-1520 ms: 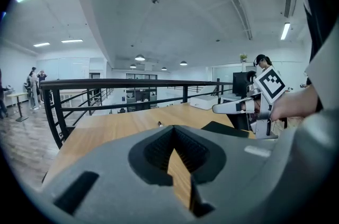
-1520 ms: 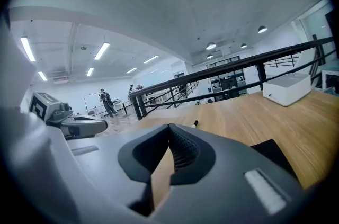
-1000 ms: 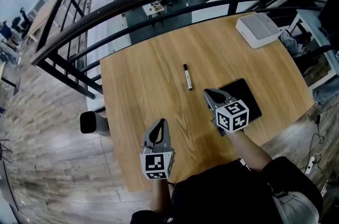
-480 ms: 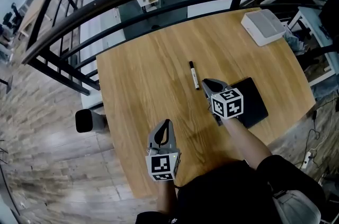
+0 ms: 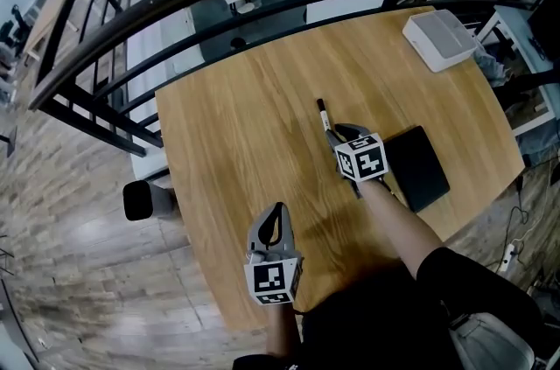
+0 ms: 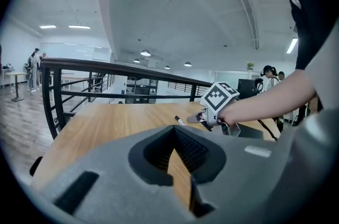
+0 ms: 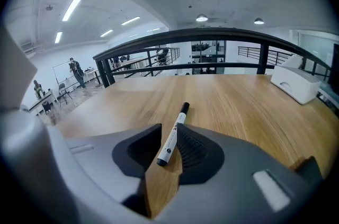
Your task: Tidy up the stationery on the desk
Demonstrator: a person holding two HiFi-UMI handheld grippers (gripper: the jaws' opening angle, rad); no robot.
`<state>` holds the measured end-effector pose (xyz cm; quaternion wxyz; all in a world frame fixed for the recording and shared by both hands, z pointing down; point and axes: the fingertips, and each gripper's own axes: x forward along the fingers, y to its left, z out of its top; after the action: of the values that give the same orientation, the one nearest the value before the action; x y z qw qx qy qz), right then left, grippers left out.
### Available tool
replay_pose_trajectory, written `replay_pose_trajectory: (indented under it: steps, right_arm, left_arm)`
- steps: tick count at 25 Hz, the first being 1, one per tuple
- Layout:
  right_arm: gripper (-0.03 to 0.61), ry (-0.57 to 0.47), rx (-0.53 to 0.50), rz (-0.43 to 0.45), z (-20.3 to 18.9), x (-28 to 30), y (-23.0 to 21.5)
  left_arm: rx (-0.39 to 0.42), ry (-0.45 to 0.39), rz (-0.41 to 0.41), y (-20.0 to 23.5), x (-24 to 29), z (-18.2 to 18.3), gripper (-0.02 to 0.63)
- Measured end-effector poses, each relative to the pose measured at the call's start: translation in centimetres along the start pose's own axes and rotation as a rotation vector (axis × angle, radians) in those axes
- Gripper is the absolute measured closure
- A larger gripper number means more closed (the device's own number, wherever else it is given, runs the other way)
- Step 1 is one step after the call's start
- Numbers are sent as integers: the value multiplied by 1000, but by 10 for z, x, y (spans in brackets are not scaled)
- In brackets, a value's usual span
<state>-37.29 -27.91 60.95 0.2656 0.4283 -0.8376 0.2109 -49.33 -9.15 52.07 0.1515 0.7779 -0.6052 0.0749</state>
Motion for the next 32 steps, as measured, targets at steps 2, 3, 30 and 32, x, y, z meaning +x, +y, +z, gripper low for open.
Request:
replay_pose_trajectory:
  steps: [2,3,30,32]
  right_arm:
    - [476,26,9,-14,-4,7,-1]
    - [474,37,13,-19,-6,10,-1]
    - [499,65,83,-34,-31,-9,-8]
    - [499,48,90,-19,-30,-18,-6]
  left_arm:
    - [-11,1,-3,0,0,-2,617]
    - [-17,0,-5,-1,0,-3,615]
    - [-44,5,25,11,-16,-8,617]
    - [-45,0,26,9,-18,-6,615]
